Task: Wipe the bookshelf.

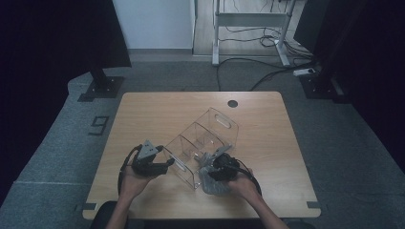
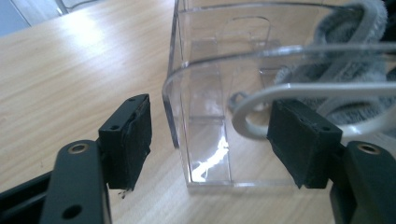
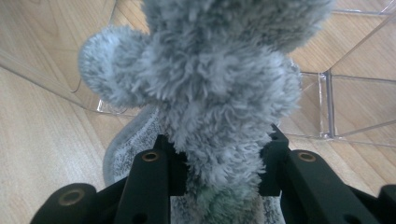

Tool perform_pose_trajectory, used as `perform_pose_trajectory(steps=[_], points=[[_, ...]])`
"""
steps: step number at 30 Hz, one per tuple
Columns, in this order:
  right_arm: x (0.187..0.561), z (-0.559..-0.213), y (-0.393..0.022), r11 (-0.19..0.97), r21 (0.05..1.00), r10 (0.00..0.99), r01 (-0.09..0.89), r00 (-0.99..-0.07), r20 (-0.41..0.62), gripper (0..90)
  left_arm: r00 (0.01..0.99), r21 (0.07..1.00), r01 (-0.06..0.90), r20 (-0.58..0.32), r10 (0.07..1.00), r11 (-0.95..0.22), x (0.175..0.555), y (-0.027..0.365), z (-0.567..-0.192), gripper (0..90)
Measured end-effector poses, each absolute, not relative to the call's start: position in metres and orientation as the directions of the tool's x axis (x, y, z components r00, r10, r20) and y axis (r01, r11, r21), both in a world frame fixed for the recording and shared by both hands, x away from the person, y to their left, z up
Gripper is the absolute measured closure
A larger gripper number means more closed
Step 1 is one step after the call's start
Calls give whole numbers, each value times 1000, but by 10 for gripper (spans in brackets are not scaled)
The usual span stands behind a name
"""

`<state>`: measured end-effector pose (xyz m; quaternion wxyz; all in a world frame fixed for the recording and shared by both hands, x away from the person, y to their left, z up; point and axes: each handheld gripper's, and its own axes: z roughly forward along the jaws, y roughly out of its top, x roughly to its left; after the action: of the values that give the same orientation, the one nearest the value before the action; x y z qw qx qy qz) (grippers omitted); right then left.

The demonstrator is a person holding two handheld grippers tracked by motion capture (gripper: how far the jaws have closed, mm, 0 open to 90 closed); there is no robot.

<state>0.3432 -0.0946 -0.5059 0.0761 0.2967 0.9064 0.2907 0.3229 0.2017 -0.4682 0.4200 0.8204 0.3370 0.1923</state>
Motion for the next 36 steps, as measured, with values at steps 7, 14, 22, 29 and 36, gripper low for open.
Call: perform_pose_trajectory(steps=[7, 14, 22, 29, 36], points=[[340, -488, -103, 642, 591, 572, 489, -818, 56, 636, 714, 802, 405, 24, 700, -440, 319, 211, -470, 239], [337, -459, -110, 615, 624, 563, 482, -822, 81, 637, 684, 780, 452, 8, 730, -432, 320, 232, -478, 175], [338, -428, -107, 611, 643, 551, 461, -831, 72, 635, 645, 718, 522, 22, 764, -461, 326, 248, -495, 149], [344, -400, -102, 594, 666, 534, 451, -840, 93, 635, 627, 650, 574, 42, 778, -498, 325, 258, -510, 144], [354, -370, -88, 593, 677, 519, 437, -849, 94, 634, 614, 635, 613, -7, 789, -471, 330, 271, -522, 134]])
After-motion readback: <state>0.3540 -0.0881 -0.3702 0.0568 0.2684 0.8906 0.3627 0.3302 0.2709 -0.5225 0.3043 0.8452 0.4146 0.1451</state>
